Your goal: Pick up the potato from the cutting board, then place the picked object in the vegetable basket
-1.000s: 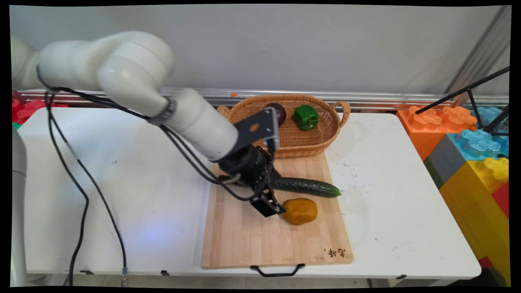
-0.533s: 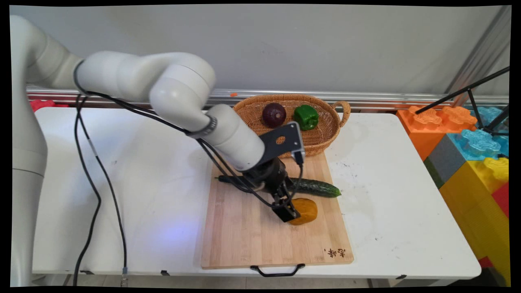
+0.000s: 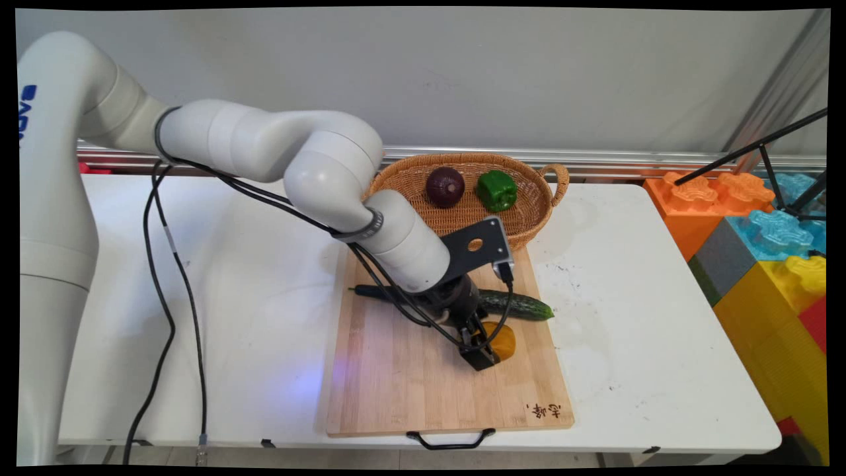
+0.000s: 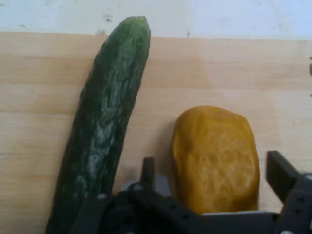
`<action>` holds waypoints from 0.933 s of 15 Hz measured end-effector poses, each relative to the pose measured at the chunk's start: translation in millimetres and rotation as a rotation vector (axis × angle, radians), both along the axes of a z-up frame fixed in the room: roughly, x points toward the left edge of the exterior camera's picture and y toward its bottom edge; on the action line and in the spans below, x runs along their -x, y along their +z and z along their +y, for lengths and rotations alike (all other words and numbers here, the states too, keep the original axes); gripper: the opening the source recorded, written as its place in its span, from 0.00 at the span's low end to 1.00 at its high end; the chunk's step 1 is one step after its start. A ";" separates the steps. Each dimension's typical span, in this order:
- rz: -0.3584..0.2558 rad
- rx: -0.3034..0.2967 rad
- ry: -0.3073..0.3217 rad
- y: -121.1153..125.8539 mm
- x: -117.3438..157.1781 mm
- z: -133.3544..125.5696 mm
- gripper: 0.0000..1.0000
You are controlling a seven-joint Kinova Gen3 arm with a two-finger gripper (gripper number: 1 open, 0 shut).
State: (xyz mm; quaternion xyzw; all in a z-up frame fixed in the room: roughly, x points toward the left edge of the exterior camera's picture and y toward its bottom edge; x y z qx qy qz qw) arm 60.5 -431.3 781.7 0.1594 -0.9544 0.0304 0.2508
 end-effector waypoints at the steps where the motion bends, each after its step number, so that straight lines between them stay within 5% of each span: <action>1: 0.000 -0.002 0.000 -1.1 1.1 0.1 0.00; 7: 0.003 -0.021 0.007 7.8 5.0 4.5 0.00; 14: 0.047 0.046 0.053 68.1 7.6 0.9 0.00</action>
